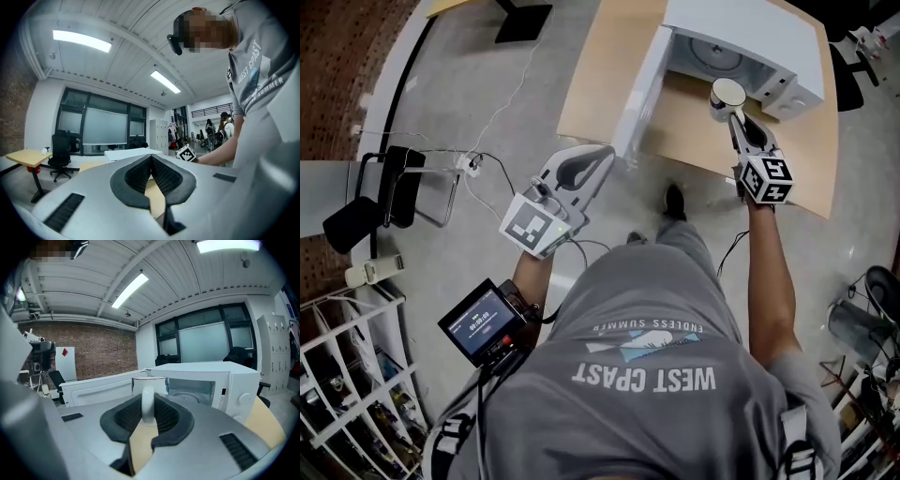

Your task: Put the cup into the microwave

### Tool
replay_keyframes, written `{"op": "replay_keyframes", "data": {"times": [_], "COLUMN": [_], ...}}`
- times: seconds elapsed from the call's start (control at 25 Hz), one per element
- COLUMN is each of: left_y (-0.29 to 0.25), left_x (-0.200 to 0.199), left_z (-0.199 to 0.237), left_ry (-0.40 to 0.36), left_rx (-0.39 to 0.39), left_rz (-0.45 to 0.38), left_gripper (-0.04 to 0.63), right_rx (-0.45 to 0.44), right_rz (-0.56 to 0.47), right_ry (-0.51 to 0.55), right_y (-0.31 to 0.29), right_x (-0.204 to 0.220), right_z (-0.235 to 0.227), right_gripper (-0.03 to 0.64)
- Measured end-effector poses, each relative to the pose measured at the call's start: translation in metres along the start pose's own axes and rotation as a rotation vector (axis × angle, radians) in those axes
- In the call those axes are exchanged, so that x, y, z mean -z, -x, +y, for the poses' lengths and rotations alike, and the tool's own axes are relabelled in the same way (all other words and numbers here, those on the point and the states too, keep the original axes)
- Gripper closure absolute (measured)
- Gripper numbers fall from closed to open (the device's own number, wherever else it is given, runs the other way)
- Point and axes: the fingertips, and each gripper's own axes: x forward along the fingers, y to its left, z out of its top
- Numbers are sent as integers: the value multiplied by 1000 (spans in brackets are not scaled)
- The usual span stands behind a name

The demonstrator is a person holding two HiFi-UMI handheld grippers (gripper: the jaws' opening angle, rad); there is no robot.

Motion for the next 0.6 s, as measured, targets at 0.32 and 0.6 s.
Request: {"op": "replay_keyframes", "data": {"times": [0.32, 0.6], "left_y": [-5, -18], "left_x": [4, 14], "left_z": [17, 28], "left_ry": [11, 36], "left_rx": [-51, -98], "left_rz": [40, 82], "left_gripper": [575, 575], "right_rx": [17, 40], "right_rz": [7, 19], "right_ry": [-61, -106], "right_y": [-34, -70], "right_x": [11, 24], "right_z": [-32, -72], "right_gripper": [548, 548]}}
